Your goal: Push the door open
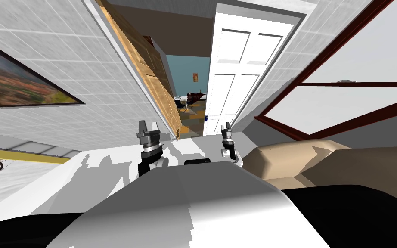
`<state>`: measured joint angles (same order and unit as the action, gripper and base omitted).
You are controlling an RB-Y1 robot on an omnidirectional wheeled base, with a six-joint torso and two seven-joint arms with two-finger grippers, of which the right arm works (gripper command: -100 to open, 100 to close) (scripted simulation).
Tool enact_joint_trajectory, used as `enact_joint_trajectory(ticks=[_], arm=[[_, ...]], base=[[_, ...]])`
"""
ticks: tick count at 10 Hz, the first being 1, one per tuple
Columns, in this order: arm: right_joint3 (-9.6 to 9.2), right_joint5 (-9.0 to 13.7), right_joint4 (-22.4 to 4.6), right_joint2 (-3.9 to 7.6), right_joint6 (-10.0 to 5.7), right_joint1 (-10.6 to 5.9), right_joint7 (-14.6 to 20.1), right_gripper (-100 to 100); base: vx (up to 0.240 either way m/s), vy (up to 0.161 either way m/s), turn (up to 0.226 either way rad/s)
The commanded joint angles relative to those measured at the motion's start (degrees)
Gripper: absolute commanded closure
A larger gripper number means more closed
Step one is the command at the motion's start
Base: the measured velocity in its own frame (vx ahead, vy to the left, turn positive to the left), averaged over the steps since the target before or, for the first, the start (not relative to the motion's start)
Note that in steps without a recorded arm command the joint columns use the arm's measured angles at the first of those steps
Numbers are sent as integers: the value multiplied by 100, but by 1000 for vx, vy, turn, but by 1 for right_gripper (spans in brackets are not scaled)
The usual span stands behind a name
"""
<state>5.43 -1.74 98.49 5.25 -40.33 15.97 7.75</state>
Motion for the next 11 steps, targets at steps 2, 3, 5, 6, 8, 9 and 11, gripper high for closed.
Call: enact_joint_trajectory(ticks=[2, 3, 5, 6, 8, 9, 11], arm=[[9, -98, -391, 21, -84, -141, 60, -100], [9, -98, -451, 21, -84, -141, 60, -100], [30, -182, -845, 54, -139, -287, 127, -100], [41, -224, -1014, 71, -167, -360, 161, -100], [52, -266, -1243, 88, -195, -434, 195, -100], [63, -308, -1416, 103, -223, -507, 229, -100], [84, -391, -1793, 133, -278, -653, 297, -100]], base=[[64, 3, -4], [52, 2, 2], [65, 1, -3], [88, 4, -2], [69, 6, -1], [84, 3, -3], [97, -5, -2]])
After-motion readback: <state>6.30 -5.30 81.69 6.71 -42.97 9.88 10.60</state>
